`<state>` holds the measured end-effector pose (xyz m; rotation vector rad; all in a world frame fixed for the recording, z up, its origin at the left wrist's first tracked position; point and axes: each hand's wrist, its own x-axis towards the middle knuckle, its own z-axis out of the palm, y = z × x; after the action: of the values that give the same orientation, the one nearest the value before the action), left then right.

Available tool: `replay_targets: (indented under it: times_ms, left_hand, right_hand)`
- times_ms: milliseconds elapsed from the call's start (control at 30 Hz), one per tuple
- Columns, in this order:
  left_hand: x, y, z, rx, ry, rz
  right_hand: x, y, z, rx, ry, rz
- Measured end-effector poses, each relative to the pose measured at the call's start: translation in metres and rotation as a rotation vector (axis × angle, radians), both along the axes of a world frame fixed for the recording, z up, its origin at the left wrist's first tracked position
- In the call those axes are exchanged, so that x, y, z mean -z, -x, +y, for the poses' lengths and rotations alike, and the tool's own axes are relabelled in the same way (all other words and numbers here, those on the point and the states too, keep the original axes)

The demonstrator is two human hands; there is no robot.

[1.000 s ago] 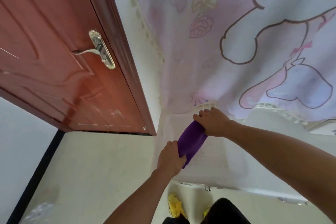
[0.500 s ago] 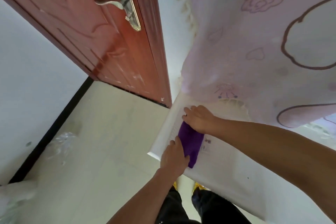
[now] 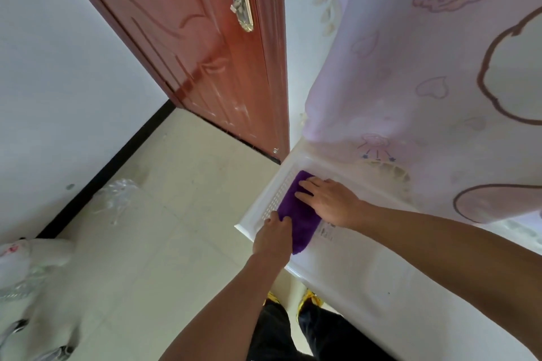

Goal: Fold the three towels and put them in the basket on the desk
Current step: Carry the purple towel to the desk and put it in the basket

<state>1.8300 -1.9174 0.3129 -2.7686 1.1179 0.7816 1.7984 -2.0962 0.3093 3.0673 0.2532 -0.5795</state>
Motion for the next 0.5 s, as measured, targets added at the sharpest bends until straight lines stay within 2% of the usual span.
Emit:
replay_targets:
  times_ms: [167, 267, 400, 500]
  left_hand:
    - [0.004, -0.003, -0.002, -0.017, 0.007, 0.016]
    - [-0.007, 0.003, 0.014, 0.013, 0.101, 0.023]
    - [-0.035, 0.0, 0.067, -0.005, 0.336, -0.104]
    - [-0.056, -0.007, 0.128, -0.131, 0.303, -0.168]
  right_hand:
    - [0.012, 0.008, 0.0, 0.033, -0.051, -0.001]
    - [-0.001, 0.007, 0.0, 0.024, -0.043, 0.033]
    - [-0.034, -0.011, 0.008, 0.021, -0.001, -0.111]
    - [-0.071, -0.033, 0.045, 0.004, -0.012, -0.182]
